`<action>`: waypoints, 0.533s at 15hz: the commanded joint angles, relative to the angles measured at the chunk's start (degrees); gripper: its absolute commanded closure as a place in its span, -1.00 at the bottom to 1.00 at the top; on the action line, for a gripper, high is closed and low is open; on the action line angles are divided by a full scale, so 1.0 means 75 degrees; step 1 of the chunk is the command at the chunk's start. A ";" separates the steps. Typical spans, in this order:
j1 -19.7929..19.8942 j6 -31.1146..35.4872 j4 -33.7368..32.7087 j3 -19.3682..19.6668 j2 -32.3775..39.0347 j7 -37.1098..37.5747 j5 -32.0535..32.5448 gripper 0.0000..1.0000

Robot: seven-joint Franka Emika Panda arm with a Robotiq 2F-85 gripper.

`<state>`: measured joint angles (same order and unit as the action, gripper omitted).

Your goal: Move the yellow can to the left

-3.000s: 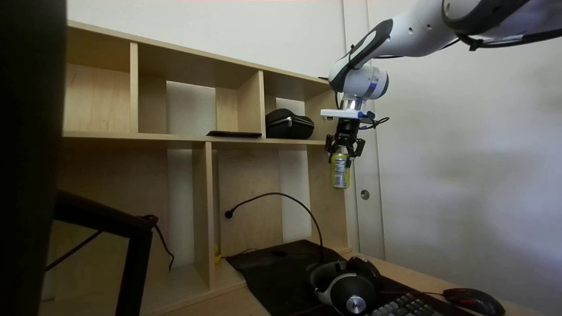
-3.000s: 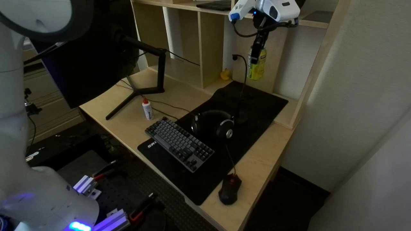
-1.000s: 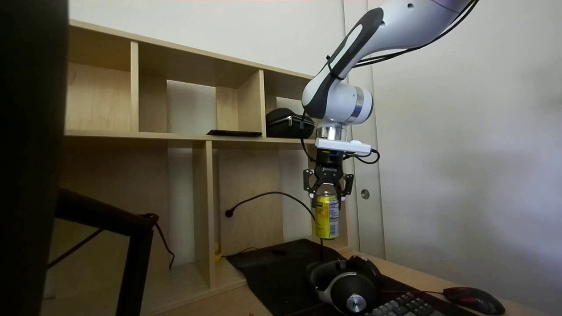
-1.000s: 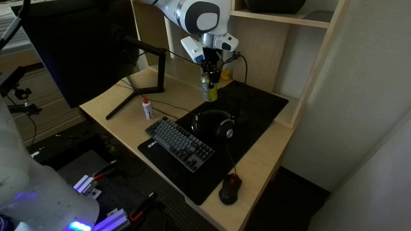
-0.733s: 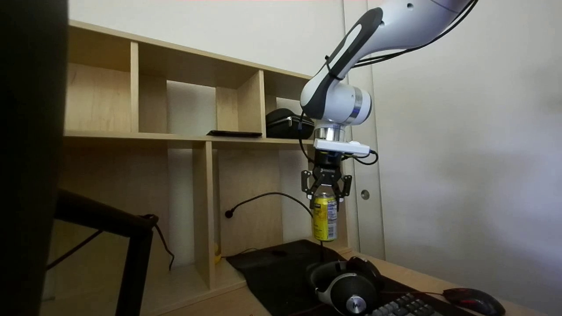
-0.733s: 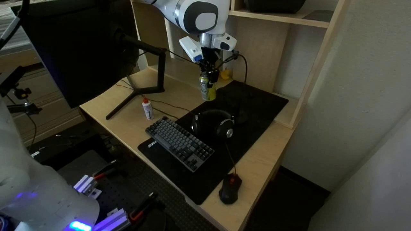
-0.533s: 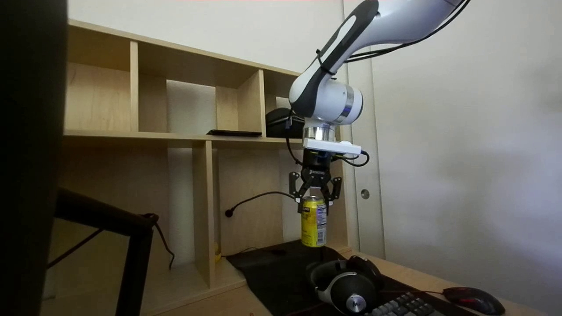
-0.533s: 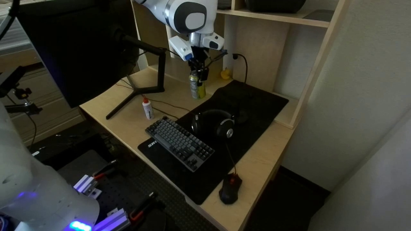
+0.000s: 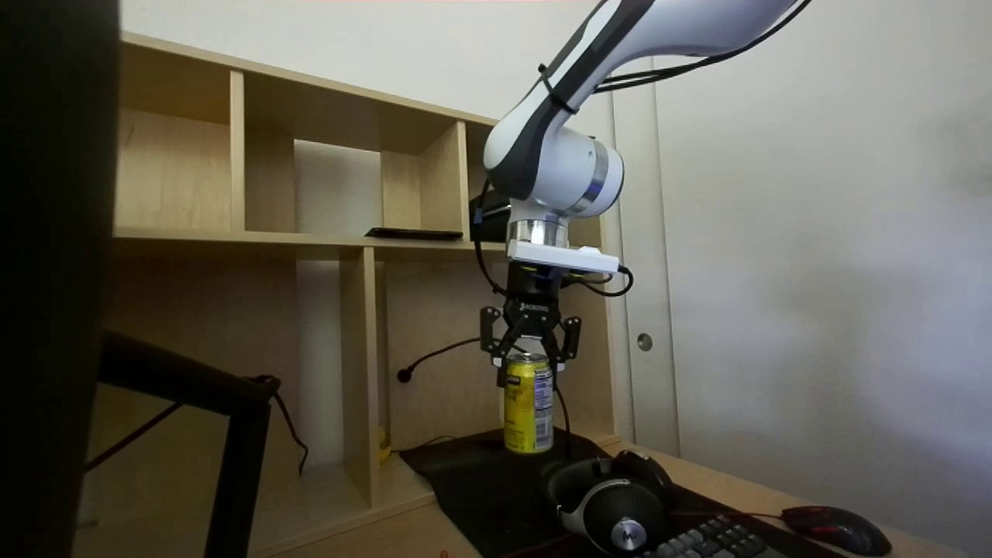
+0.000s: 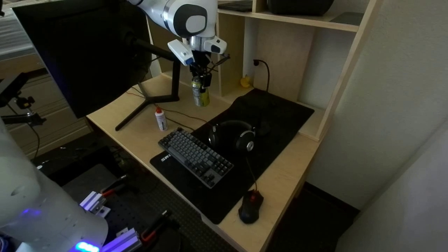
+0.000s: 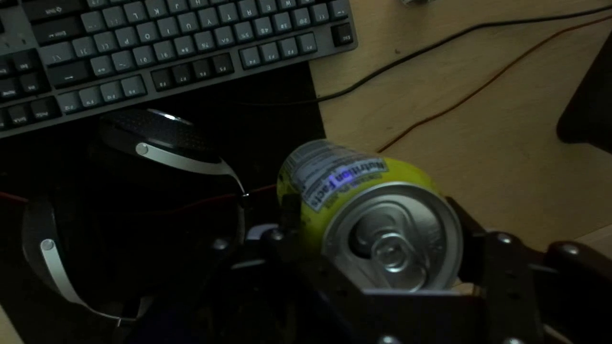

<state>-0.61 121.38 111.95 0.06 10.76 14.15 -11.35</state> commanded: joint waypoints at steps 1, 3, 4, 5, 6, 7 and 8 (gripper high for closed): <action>-0.0085 0.0085 -0.0257 -0.0043 0.0369 0.0147 0.0012 0.10; -0.0203 0.0320 -0.0476 -0.0117 0.0805 0.0282 -0.0036 0.10; -0.0283 0.0527 -0.0636 -0.0134 0.1051 0.0454 0.0033 0.10; -0.0344 0.0658 -0.0811 -0.0148 0.1286 0.0584 0.0056 0.10; -0.0430 0.0788 -0.1054 -0.0138 0.1597 0.0758 0.0127 0.10; -0.0513 0.0874 -0.1266 -0.0113 0.1866 0.0913 0.0197 0.10; -0.0590 0.0964 -0.1457 -0.0068 0.2112 0.1081 0.0281 0.10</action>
<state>-3.75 127.12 106.86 -0.88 20.31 19.13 -10.83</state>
